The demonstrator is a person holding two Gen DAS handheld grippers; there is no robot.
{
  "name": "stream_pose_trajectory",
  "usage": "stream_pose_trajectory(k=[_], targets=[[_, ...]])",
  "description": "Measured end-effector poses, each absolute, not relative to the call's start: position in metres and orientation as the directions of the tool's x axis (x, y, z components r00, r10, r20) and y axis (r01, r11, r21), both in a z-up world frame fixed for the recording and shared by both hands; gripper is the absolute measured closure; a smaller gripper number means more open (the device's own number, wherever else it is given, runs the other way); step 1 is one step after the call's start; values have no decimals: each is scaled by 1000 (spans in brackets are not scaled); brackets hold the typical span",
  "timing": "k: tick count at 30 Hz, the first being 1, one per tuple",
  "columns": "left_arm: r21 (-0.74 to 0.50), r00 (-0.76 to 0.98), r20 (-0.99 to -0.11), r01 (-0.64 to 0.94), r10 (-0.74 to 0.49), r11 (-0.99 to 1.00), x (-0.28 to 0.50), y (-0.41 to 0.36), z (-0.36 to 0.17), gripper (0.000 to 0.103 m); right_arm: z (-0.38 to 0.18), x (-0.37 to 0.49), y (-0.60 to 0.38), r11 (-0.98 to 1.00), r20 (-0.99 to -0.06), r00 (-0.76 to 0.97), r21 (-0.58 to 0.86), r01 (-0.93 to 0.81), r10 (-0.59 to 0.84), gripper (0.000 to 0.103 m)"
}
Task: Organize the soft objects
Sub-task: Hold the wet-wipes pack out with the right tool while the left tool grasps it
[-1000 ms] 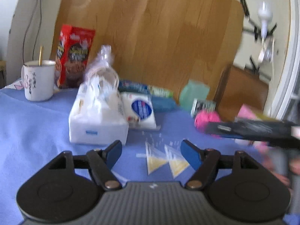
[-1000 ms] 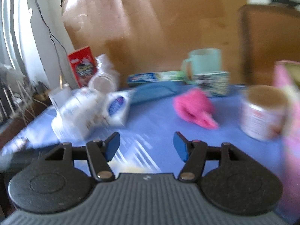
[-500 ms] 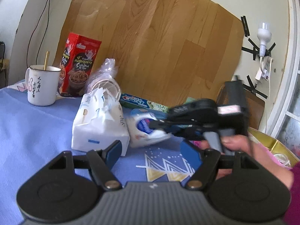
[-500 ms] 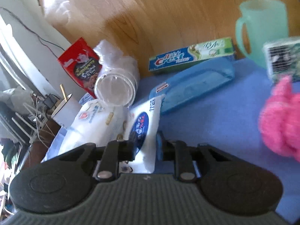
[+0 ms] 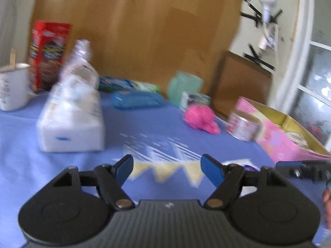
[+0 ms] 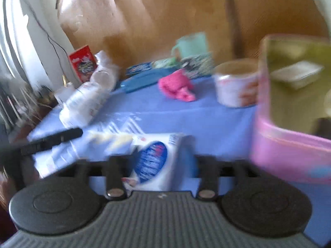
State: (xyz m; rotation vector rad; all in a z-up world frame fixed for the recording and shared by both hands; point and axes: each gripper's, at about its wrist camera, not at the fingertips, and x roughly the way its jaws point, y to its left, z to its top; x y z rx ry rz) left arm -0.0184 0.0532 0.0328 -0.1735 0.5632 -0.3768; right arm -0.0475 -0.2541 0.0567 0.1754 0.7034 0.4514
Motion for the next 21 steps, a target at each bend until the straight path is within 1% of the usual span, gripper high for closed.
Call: stream_pose_trajectory(k=[3, 4, 6, 9, 11, 12, 14, 15, 21], targets=[[-395, 690, -488, 372, -534, 840, -18, 32, 35, 30, 53, -70, -254, 887, -578, 677, 234, -397, 455, 28], [-414, 661, -497, 389, -562, 823, -17, 22, 36, 30, 50, -75, -250, 883, -577, 676, 212, -418, 459, 27], [-414, 612, -528, 420, -589, 807, -15, 0, 36, 32, 44, -78, -247, 875, -582, 670, 176, -450, 462, 24], [-397, 567, -583, 426, -582, 813, -8, -25, 31, 32, 37, -70, -231, 879, -605, 679, 76, -471, 416, 24], [-403, 550, -600, 420, -582, 813, -4, -34, 27, 32, 34, -63, -226, 874, -613, 679, 39, -484, 403, 24], [-411, 539, -607, 417, -584, 811, -3, -38, 23, 37, 31, -60, -226, 869, -617, 671, 41, -494, 411, 24], [-416, 532, -618, 404, -579, 815, -1, -43, 17, 39, 24, -53, -221, 860, -624, 657, 50, -507, 423, 25], [-404, 545, -610, 411, -575, 817, -4, -45, 15, 41, 23, -52, -220, 859, -618, 658, 55, -510, 430, 25], [-340, 584, -586, 451, -561, 825, -16, -49, 12, 42, 24, -54, -220, 861, -611, 663, 62, -505, 433, 28]])
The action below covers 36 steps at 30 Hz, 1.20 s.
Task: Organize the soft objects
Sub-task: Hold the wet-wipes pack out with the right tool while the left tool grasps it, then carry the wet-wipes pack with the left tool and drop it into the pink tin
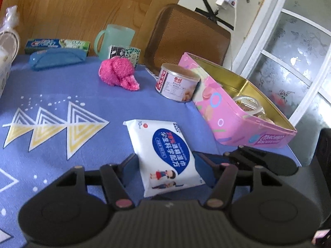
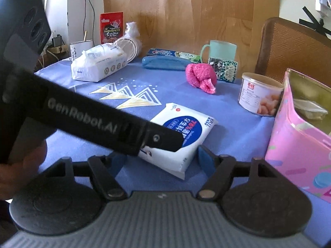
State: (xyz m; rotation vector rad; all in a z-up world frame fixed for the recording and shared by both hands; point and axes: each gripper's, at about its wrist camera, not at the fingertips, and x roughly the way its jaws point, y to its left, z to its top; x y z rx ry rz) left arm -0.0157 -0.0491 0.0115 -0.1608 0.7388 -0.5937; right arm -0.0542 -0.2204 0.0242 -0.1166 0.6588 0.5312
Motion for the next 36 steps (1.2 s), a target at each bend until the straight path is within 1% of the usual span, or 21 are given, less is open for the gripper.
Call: stream_pose_trajectory(k=[5, 10, 19, 20, 22, 24, 26, 28, 30, 31, 34, 36], targets=[[-358, 590, -561, 459, -581, 813, -18, -45, 9, 42, 24, -62, -214, 864, -602, 684, 20, -502, 411, 29], [-390, 581, -549, 459, -601, 799, -16, -40, 7, 42, 24, -64, -214, 866, -598, 691, 11, -499, 406, 30], [-381, 583, -546, 466, -601, 799, -17, -40, 7, 42, 24, -64, -214, 867, -599, 690, 15, -498, 406, 30], [-383, 583, -545, 467, -603, 797, -17, -40, 6, 42, 24, -64, -214, 867, -598, 691, 13, -498, 406, 30], [-386, 585, -544, 462, -601, 799, -16, -39, 6, 46, 24, -65, -213, 870, -594, 699, 1, -494, 398, 31], [-385, 588, -546, 457, -597, 802, -16, -39, 7, 48, 24, -70, -210, 874, -575, 725, -37, -485, 378, 37], [-387, 590, -534, 466, -605, 796, -18, -39, 10, 48, 26, -76, -210, 877, -544, 752, -62, -477, 371, 38], [-379, 598, -518, 481, -612, 791, -21, -41, 18, 48, 30, -80, -215, 891, -515, 774, -42, -453, 369, 39], [-374, 606, -495, 499, -624, 782, -21, -44, 32, 48, 36, -82, -221, 914, -487, 808, -48, -402, 330, 55], [-374, 604, -480, 516, -637, 771, -20, -47, 40, 48, 41, -82, -225, 926, -468, 829, -54, -373, 307, 57], [-348, 594, -439, 579, -674, 737, -17, -66, 66, 48, 61, -83, -246, 952, -392, 880, -29, -303, 269, 58], [-314, 593, -409, 623, -694, 717, -15, -86, 81, 48, 74, -83, -260, 968, -340, 915, -45, -249, 219, 58]])
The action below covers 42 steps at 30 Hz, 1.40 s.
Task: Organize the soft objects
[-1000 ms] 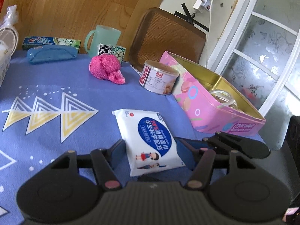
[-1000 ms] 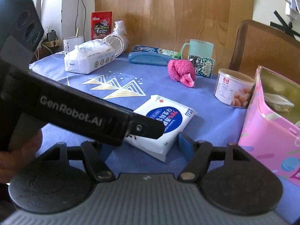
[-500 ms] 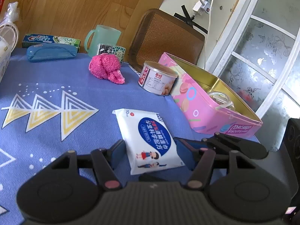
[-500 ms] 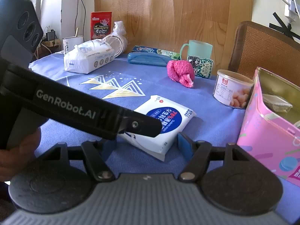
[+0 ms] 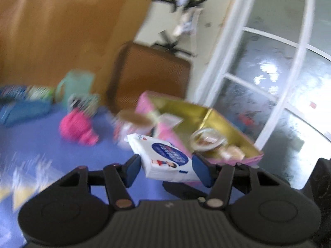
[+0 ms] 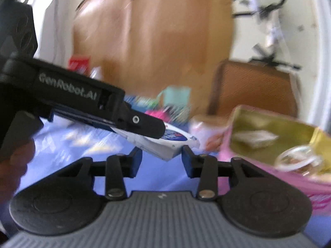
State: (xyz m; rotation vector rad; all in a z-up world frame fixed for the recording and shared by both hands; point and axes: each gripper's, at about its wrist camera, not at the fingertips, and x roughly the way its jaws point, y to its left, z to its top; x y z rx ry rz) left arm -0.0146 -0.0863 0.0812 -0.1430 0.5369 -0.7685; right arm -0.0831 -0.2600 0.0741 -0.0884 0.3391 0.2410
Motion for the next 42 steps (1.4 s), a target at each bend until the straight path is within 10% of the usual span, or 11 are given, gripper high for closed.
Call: stream_pose_trajectory(k=[9, 25, 42], targets=[[-163, 581, -460, 688, -672, 707, 17, -213, 88, 38, 70, -44, -331, 984, -369, 917, -147, 104, -152, 44], [-204, 588, -571, 575, -573, 792, -5, -168, 80, 40, 68, -99, -359, 972, -354, 935, 204, 116, -38, 46], [-80, 657, -640, 460, -399, 884, -15, -114, 51, 40, 67, -94, -323, 970, -407, 912, 237, 60, 44, 45]])
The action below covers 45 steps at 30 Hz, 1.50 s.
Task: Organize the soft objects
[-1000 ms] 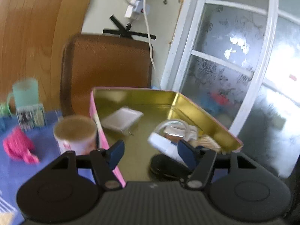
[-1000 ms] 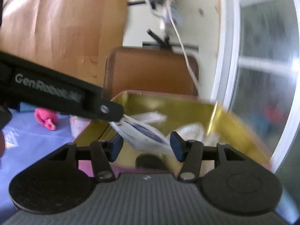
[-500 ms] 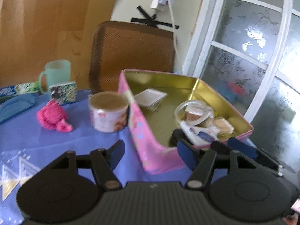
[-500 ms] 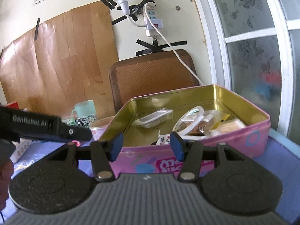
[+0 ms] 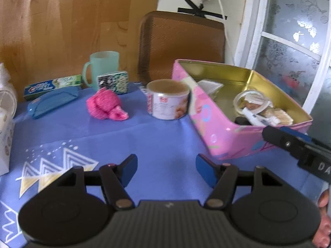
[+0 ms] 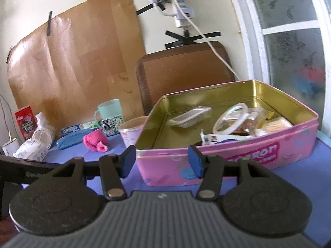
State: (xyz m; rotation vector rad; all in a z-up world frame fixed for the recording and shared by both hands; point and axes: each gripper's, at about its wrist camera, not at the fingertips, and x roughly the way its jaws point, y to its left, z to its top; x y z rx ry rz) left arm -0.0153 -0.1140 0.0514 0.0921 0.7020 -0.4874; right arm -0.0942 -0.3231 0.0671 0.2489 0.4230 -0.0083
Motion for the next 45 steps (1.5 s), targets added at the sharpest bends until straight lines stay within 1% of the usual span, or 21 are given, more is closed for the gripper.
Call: stream_pose_trajectory(k=[9, 11, 23, 33, 36, 42, 45], targets=[[-43, 677, -647, 427, -351, 903, -15, -92, 40, 40, 71, -92, -308, 974, -407, 912, 222, 39, 56, 45], [-36, 681, -646, 425, -345, 905, -15, -89, 38, 38, 72, -92, -305, 975, -408, 911, 220, 37, 57, 45], [-3, 699, -639, 417, -322, 909, -15, -78, 32, 38, 72, -90, -298, 977, -412, 909, 210, 31, 60, 45], [18, 717, -630, 397, -298, 918, -13, -69, 28, 36, 73, -91, -298, 974, -393, 919, 221, 54, 38, 45], [11, 719, -621, 405, -311, 914, -14, -68, 29, 36, 73, -93, -303, 970, -387, 922, 230, 81, 15, 45], [14, 734, -566, 463, -375, 886, -30, -73, 40, 35, 71, -94, -316, 955, -397, 918, 267, 126, -10, 45], [16, 725, -562, 490, -397, 871, -34, -79, 41, 35, 71, -95, -318, 950, -397, 918, 281, 136, -13, 45]])
